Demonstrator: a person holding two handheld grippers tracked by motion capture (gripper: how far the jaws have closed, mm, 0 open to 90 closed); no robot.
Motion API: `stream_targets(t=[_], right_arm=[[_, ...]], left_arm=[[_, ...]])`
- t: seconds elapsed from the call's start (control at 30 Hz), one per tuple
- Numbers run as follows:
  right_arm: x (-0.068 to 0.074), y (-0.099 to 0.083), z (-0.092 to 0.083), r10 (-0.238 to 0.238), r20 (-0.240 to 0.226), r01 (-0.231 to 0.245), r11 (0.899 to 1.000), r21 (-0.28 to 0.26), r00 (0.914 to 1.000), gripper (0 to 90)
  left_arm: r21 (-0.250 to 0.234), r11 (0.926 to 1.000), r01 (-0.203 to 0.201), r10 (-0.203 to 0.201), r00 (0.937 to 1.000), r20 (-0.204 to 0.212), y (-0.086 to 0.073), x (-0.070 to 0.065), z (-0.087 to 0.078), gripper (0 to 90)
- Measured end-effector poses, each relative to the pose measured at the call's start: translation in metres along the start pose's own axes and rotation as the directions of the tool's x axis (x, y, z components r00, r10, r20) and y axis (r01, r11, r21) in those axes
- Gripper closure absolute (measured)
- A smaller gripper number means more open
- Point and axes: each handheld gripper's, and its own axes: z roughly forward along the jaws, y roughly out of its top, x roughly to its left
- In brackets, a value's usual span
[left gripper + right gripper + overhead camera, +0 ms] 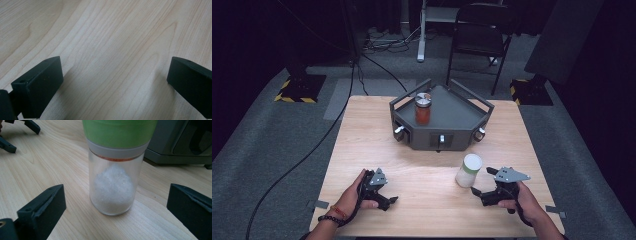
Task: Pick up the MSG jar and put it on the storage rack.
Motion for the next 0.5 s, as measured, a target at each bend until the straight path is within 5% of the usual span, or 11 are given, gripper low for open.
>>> stream_targets(t=[0.5], right_arm=[[-0.002,0.009,0.017,0.033,-0.016,-0.033,0.999,-0.008,0.9993,2.2]], left_arm=[[0.000,1.0000,0.000,0.000,1.0000,0.000,0.000,0.000,0.000,0.0]])
